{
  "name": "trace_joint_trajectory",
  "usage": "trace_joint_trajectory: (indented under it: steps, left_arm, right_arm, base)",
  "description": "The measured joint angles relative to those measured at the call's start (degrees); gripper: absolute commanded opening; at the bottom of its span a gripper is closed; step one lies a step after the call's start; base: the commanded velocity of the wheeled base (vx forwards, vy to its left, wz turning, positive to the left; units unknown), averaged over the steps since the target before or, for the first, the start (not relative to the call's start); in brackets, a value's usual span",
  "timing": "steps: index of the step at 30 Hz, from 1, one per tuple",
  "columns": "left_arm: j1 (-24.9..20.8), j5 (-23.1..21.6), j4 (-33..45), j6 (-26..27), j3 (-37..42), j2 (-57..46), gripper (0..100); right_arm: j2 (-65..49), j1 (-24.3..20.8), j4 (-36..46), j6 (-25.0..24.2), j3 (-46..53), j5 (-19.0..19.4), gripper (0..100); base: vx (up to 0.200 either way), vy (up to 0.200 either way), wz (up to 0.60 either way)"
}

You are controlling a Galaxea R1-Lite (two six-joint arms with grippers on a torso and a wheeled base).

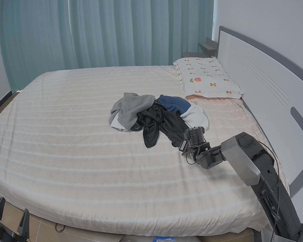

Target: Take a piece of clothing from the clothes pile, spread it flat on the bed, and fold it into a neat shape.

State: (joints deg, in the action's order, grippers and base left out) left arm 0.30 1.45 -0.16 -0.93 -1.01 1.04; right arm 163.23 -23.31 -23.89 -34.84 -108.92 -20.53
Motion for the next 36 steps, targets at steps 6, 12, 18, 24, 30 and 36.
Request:
trace_joint_trajectory:
  steps: [6,12,18,24,30,36]
  left_arm:
    - [0.02,-0.01,0.00,-0.02,0.00,0.00,100]
    - [0.02,0.00,0.00,-0.02,0.00,0.00,100]
    - [0.02,0.00,0.00,-0.02,0.00,0.00,100]
    - [0.02,0.00,0.00,0.00,0.02,0.00,100]
    - [0.02,0.00,0.00,-0.02,0.02,0.00,100]
    - [0.00,-0.20,-0.02,0.41,0.02,0.00,100]
  right_arm:
    - [-7.17,0.40,-0.07,-4.02,10.93,1.84,0]
    - [-20.04,0.22,-0.79,-8.24,27.00,7.27,0]
    - [-33.60,-1.61,-7.91,-11.06,44.07,11.20,0]
    - [-48.26,-4.06,-20.47,-12.51,60.53,14.07,0]
    - [-64.33,-5.79,-29.26,-13.32,73.18,17.16,0]
    - [-77.07,-7.20,-33.11,-12.67,80.13,19.93,0]
  base:
    - [0.000,0.000,0.00]
    - [0.000,0.000,0.00]
    - [0.000,0.000,0.00]
    - [0.000,0.000,0.00]
    - [0.000,0.000,0.00]
    - [0.000,0.000,0.00]
